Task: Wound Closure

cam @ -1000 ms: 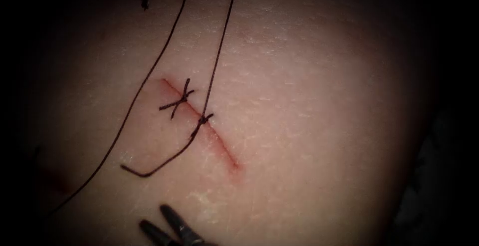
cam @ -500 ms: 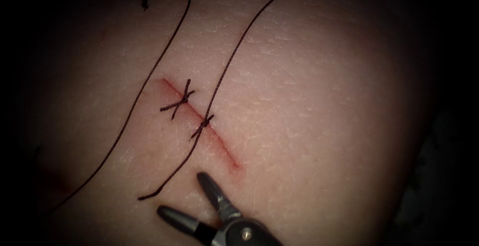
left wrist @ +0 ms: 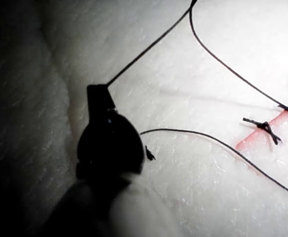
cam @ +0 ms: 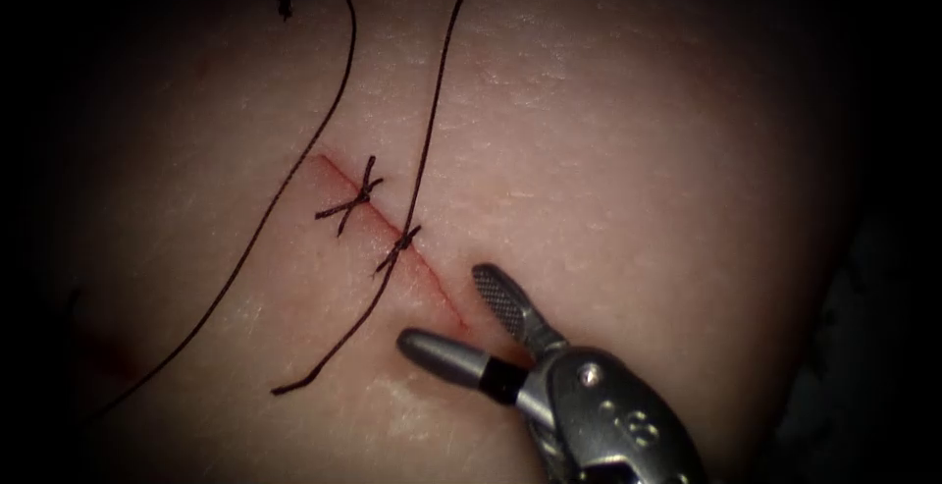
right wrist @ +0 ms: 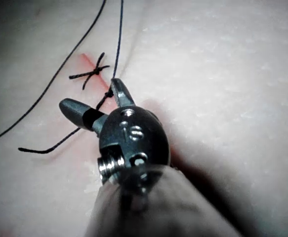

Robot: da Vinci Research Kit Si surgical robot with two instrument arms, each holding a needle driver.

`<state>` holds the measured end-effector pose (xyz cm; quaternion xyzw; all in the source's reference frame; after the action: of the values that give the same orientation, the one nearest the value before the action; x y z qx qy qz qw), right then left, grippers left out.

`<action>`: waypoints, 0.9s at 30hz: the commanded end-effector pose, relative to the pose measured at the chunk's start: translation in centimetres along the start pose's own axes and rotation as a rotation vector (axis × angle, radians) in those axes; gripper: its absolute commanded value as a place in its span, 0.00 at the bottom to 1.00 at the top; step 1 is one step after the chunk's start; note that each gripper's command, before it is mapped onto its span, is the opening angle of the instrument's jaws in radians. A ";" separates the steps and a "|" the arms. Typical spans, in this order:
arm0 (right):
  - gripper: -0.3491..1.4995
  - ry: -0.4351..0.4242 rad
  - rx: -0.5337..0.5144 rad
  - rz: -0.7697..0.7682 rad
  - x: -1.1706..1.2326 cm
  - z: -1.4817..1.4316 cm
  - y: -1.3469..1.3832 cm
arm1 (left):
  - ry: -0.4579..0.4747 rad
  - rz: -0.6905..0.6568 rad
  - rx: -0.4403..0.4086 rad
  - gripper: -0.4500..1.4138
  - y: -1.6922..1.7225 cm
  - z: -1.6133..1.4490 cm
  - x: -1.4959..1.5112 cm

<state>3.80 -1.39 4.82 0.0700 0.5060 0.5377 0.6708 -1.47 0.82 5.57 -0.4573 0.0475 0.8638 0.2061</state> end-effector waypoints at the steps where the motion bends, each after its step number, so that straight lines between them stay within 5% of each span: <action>1: 0.80 -0.003 -0.001 -0.009 -0.05 0.12 0.03 | 0.009 -0.009 0.003 0.00 0.08 -0.02 -0.01; 17: 0.88 -0.058 -0.049 -0.074 -0.12 0.74 0.40 | 0.049 -0.018 0.034 0.00 0.63 -0.49 0.31; 27: 0.92 -0.046 -0.046 -0.096 -0.20 0.88 0.49 | 0.107 -0.011 0.053 0.00 1.02 -0.91 0.47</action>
<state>4.07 -0.92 5.62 0.0419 0.4798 0.5154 0.7088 -1.36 -0.19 4.44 -0.4992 0.0824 0.8338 0.2210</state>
